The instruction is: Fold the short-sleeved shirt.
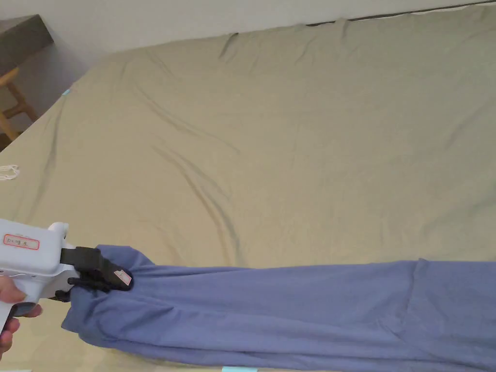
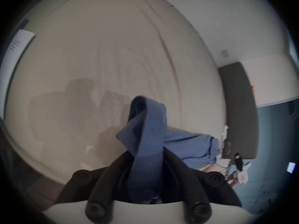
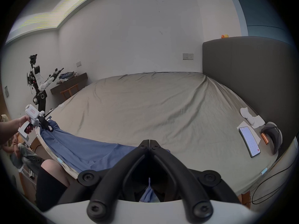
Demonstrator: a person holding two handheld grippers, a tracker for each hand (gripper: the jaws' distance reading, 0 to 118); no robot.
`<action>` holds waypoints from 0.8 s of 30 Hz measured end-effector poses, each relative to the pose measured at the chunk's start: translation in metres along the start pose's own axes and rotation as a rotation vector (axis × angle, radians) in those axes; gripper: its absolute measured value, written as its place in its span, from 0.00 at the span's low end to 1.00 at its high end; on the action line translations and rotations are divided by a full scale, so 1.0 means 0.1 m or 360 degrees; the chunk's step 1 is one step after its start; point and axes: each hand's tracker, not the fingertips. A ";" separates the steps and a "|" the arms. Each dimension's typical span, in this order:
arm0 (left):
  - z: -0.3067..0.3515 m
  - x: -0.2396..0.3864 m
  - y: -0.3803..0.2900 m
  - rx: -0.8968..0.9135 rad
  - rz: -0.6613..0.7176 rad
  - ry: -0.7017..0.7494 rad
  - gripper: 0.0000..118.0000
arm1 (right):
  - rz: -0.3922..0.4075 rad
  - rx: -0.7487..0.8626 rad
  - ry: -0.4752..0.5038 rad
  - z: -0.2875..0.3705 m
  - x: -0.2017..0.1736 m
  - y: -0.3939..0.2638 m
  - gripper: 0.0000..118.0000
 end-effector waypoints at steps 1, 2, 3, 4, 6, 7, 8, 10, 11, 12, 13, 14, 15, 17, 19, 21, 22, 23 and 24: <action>0.03 0.13 -0.03 -0.0024 -0.0038 0.0045 0.09 | 0.0008 0.0008 0.0016 -0.01 0.00 0.02 0.01; 0.06 0.33 -0.07 -0.0044 -0.0118 0.0078 0.09 | 0.0022 0.0018 0.0042 -0.03 0.00 0.03 0.01; 0.09 0.55 -0.11 -0.0038 -0.0205 0.0123 0.09 | 0.0028 0.0022 0.0067 -0.05 0.00 0.05 0.01; 0.09 0.73 -0.12 -0.0035 -0.0276 0.0154 0.09 | 0.0024 0.0023 0.0099 -0.07 0.01 0.07 0.01; 0.06 1.17 -0.17 -0.0053 -0.0401 0.0137 0.09 | -0.0012 0.0044 0.0172 -0.12 0.03 0.09 0.01; 0.03 1.36 -0.20 -0.0056 -0.0442 0.0130 0.09 | -0.0021 0.0032 0.0184 -0.16 0.04 0.09 0.01; -0.03 1.52 -0.21 -0.0052 -0.0481 0.0124 0.09 | -0.0030 0.0022 0.0191 -0.18 0.06 0.10 0.01; -0.20 1.88 -0.29 -0.0076 -0.0554 0.0090 0.09 | -0.0026 0.0013 0.0196 -0.21 0.10 0.09 0.01; -0.32 2.03 -0.34 -0.0108 -0.0592 0.0088 0.09 | -0.0015 0.0012 0.0196 -0.21 0.12 0.08 0.01; -0.46 2.15 -0.40 -0.0135 -0.0627 0.0098 0.09 | 0.0029 0.0012 0.0186 -0.20 0.15 0.06 0.01; -0.58 2.24 -0.45 -0.0170 -0.0656 0.0117 0.09 | 0.0115 0.0010 0.0152 -0.20 0.18 0.03 0.01; -0.73 2.33 -0.50 -0.0176 -0.0638 0.0126 0.09 | 0.0195 0.0007 0.0099 -0.21 0.21 0.01 0.01; -0.90 2.39 -0.54 -0.0213 -0.0636 0.0142 0.09 | 0.0259 0.0006 0.0039 -0.21 0.26 -0.02 0.01; -1.19 2.49 -0.60 -0.0302 -0.0680 0.0123 0.09 | 0.0254 -0.0001 0.0022 -0.21 0.40 -0.06 0.01; -1.44 2.59 -0.66 -0.0306 -0.0659 0.0139 0.09 | 0.0206 -0.0015 0.0026 -0.20 0.58 -0.08 0.01; -1.72 2.64 -0.68 -0.0318 -0.0656 0.0143 0.40 | 0.0181 -0.0017 0.0007 -0.18 0.76 -0.09 0.01; -1.80 2.67 -0.73 -0.0349 -0.0673 0.0134 0.75 | 0.0181 -0.0018 -0.0004 -0.17 0.83 -0.09 0.01; -1.89 2.71 -0.80 -0.0422 -0.0711 0.0082 0.97 | 0.0181 -0.0015 -0.0018 -0.19 0.73 -0.08 0.01; -1.96 2.79 -0.90 -0.0480 -0.0733 0.0040 0.98 | 0.0174 -0.0015 -0.0025 -0.19 0.72 -0.08 0.01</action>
